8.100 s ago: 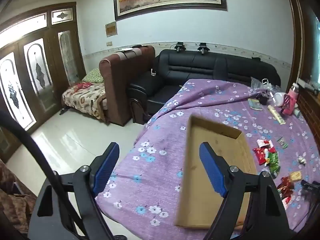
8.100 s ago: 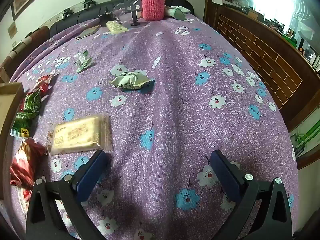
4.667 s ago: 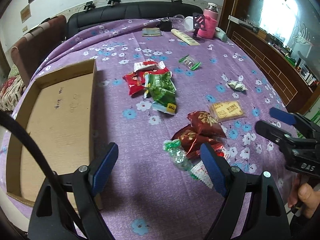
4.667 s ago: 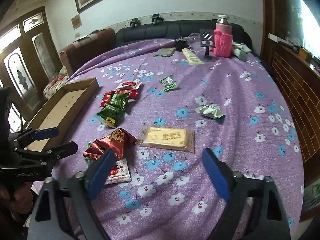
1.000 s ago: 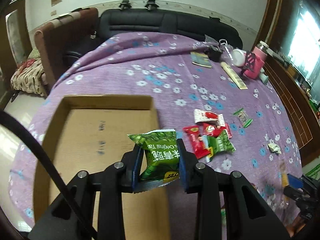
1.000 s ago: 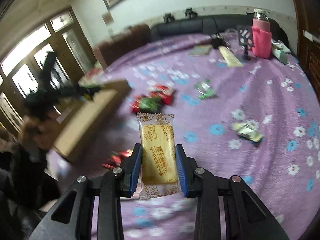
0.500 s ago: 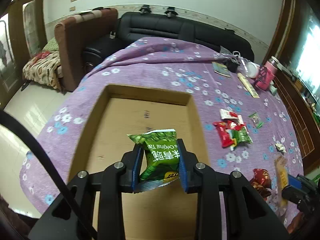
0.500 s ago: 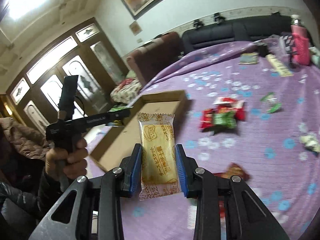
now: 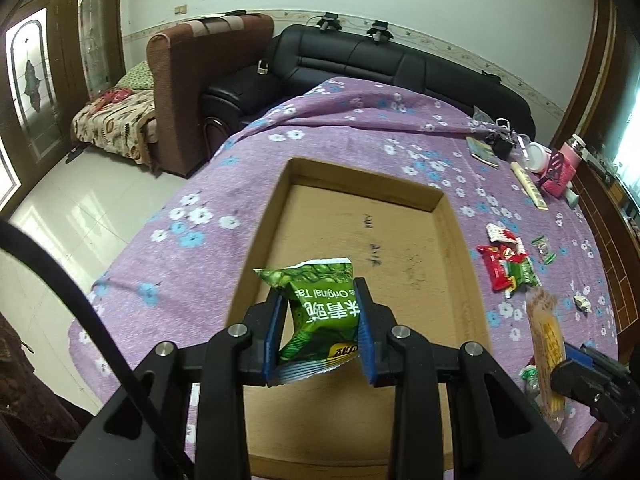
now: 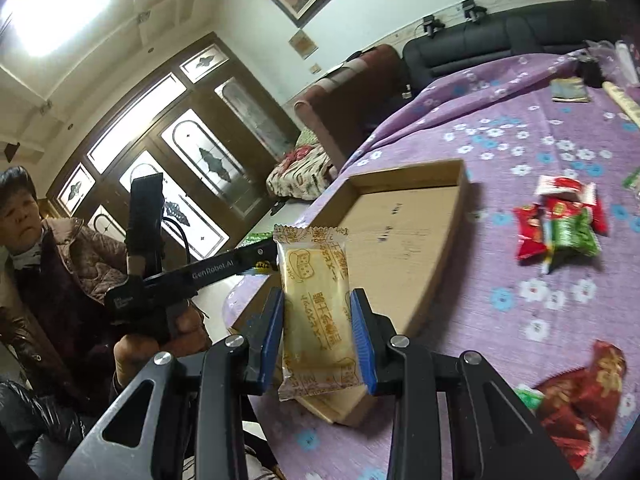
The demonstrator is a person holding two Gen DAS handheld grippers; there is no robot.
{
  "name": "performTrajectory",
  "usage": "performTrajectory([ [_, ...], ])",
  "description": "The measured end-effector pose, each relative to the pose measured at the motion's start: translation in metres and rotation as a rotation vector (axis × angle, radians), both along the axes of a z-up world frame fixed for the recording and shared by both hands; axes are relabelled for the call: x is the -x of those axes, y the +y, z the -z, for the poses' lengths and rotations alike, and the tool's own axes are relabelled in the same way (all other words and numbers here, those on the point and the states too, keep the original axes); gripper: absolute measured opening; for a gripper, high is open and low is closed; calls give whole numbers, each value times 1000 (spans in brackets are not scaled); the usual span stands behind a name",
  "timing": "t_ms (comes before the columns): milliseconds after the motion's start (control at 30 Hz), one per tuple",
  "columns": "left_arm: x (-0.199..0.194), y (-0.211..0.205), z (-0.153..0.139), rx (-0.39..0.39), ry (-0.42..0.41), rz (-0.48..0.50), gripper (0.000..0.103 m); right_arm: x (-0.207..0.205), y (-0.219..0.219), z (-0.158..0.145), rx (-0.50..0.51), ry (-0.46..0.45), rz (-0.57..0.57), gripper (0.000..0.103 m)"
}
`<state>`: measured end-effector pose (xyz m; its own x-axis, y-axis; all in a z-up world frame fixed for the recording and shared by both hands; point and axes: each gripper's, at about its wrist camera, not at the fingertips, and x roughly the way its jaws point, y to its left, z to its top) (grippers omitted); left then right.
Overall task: Organize snacks
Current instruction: 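Carry the green packet with the left tool while the right tool carries the cake bar over the tray, then open both tools to drop the green packet and cake bar into the tray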
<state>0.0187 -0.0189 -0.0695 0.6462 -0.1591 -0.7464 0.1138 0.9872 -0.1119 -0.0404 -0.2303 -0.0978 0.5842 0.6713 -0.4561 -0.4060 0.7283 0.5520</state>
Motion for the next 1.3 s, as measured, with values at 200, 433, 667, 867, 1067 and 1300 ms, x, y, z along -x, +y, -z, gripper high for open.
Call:
performTrajectory([
  [200,1,12,6,-6,8,-14,34,-12,13,3,-6,8,2,32],
  [433,-2,13,11,-17,13,-8,34,-25,23,7,7,36,12,32],
  [667,-7,13,17,-23,23,1,34,-34,40,13,77,58,13,32],
  [867,-10,15,23,-27,39,7,34,-40,50,19,149,74,19,32],
  [1067,-14,13,29,-26,59,20,34,-47,57,23,231,73,38,32],
  [1300,-19,9,38,-31,87,34,34,-51,66,26,335,84,58,32],
])
